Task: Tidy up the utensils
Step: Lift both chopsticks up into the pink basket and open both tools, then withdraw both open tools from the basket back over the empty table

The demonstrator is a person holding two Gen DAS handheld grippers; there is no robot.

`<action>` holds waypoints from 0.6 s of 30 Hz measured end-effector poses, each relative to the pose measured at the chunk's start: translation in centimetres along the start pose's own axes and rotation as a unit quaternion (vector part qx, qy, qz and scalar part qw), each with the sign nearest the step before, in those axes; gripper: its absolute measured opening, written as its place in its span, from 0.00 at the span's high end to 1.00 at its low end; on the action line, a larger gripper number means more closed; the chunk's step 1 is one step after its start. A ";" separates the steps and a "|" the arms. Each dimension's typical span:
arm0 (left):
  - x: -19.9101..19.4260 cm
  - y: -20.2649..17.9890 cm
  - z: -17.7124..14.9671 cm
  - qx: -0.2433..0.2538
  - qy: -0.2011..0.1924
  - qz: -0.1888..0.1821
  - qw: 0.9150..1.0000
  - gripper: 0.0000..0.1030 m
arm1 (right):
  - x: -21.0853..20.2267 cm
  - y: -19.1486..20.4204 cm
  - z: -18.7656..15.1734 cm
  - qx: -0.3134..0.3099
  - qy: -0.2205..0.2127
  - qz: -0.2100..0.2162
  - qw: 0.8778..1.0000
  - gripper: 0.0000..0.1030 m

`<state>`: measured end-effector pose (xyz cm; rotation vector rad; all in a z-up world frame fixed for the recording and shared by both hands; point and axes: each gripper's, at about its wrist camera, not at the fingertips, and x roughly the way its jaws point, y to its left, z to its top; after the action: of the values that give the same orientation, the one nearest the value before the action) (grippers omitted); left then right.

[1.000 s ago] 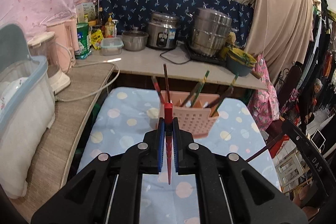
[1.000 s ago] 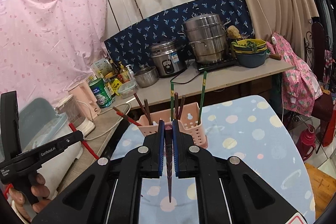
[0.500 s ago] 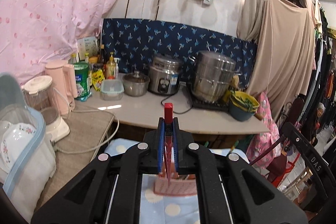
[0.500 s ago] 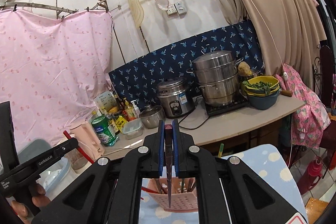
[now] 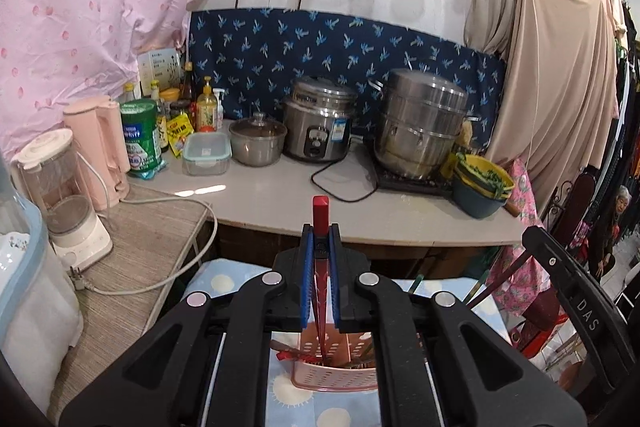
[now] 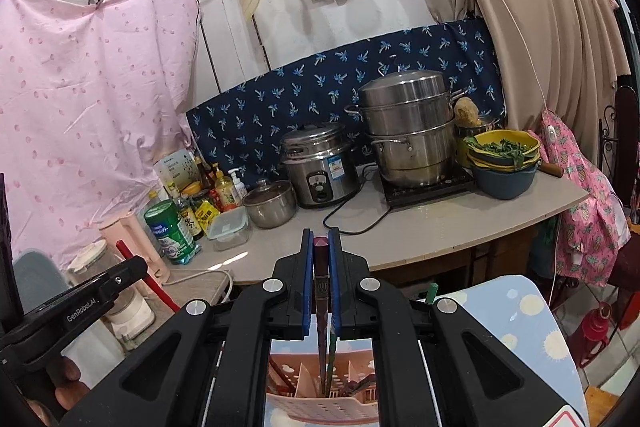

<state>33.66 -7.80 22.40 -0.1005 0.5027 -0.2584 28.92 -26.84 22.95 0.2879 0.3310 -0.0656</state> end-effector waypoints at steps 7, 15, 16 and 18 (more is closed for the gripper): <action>2.6 0.2 -2.0 0.000 0.032 -0.005 0.999 0.93 | 2.4 -0.9 -2.5 0.000 0.034 -0.006 0.999 0.93; 3.1 0.2 -2.9 0.006 0.039 0.000 0.999 0.84 | 2.9 -1.2 -3.9 -0.003 0.053 -0.011 0.999 0.87; 2.9 0.3 -3.0 0.005 0.037 0.004 0.999 0.73 | 2.7 -1.1 -3.8 -0.004 0.052 -0.012 0.999 0.85; 2.5 0.4 -3.2 0.001 0.031 0.008 0.999 0.64 | 2.3 -1.0 -3.9 -0.005 0.049 -0.010 0.999 0.81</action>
<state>34.29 -8.14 18.44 -0.0864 0.5643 -0.2460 29.78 -26.74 18.41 0.2779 0.4309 -0.0703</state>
